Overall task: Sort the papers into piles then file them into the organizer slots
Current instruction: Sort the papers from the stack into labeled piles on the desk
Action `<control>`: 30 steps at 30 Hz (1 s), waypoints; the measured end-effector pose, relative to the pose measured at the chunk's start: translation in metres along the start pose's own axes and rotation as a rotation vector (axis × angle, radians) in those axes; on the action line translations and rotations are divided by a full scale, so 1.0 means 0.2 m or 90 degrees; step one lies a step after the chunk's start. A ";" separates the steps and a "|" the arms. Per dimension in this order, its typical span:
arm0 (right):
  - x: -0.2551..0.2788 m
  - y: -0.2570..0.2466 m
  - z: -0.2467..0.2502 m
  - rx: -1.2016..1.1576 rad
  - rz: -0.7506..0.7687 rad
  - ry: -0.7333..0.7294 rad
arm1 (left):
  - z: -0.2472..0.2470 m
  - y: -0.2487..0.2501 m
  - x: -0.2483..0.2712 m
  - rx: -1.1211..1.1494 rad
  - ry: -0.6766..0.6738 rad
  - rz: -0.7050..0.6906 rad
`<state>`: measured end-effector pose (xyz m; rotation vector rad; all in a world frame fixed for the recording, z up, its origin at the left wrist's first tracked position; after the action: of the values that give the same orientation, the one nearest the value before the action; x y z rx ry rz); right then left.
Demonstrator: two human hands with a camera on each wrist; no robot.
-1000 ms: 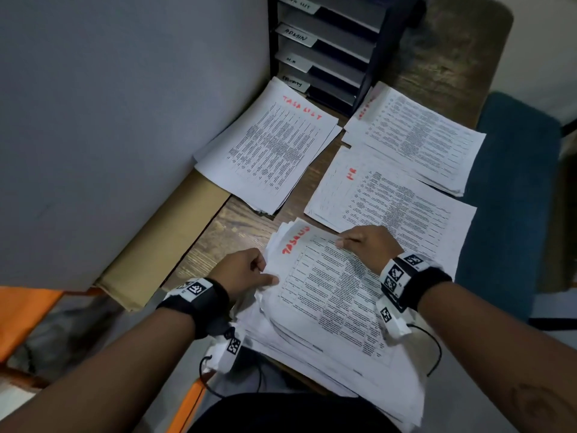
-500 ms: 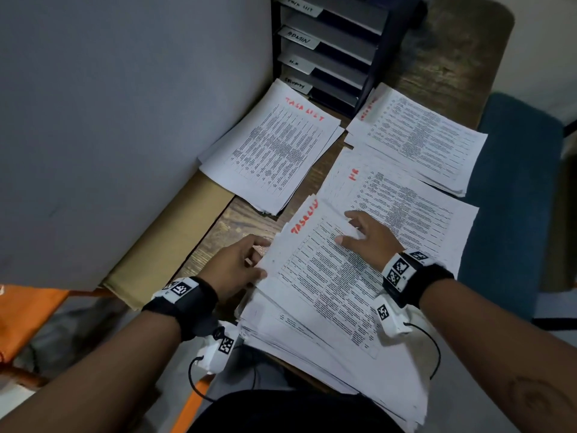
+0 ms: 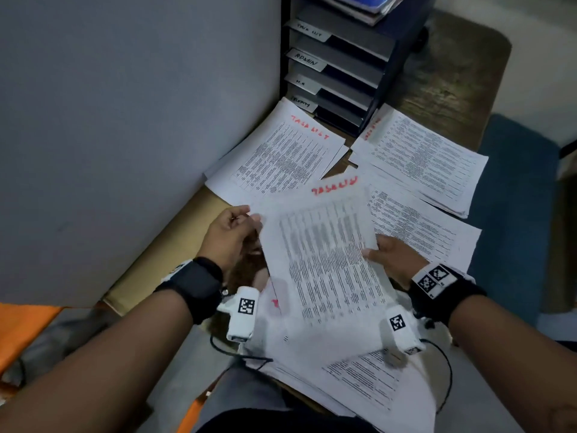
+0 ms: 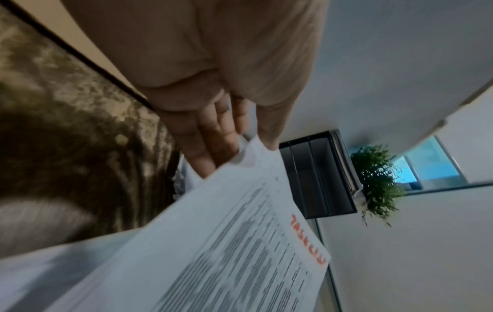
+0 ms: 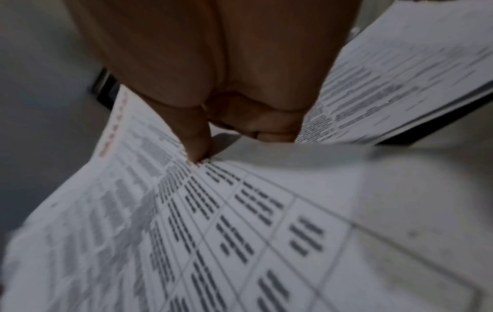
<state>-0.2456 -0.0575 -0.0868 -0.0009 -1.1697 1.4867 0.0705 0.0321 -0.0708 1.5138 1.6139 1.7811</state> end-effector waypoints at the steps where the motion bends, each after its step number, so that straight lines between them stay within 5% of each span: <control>1: -0.02 -0.01 0.01 -0.030 -0.014 0.028 | -0.02 0.01 -0.02 0.011 -0.013 0.016; 6: -0.19 -0.19 0.05 -0.225 -0.097 0.146 | -0.03 0.00 -0.13 -0.091 -0.069 0.078; 10: -0.37 -0.37 0.09 -0.062 -0.127 0.191 | 0.03 0.01 -0.21 -0.282 -0.095 0.003; 16: -0.64 -0.55 0.01 0.295 -0.120 0.100 | 0.23 -0.06 -0.28 -0.152 -0.018 0.099; 22: -0.86 -0.66 -0.14 0.408 -0.073 0.026 | 0.35 -0.11 -0.31 -0.222 -0.040 0.128; 30: -0.86 -0.63 -0.12 0.148 -0.050 0.139 | 0.24 -0.10 -0.28 -0.408 -0.149 0.067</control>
<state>-0.0836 -0.1944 -0.1198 0.0412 -0.8096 1.5041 0.1239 0.0214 -0.1238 1.4293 0.7530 1.8418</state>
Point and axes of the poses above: each hand's wrist, its own x-axis away from the middle knuckle, its own z-axis out of the back of the hand, y = z × x, the point moved 5 cm from there along -x, towards the middle knuckle, and after that the axes turned 4 degrees about x, right-handed, at the moved point
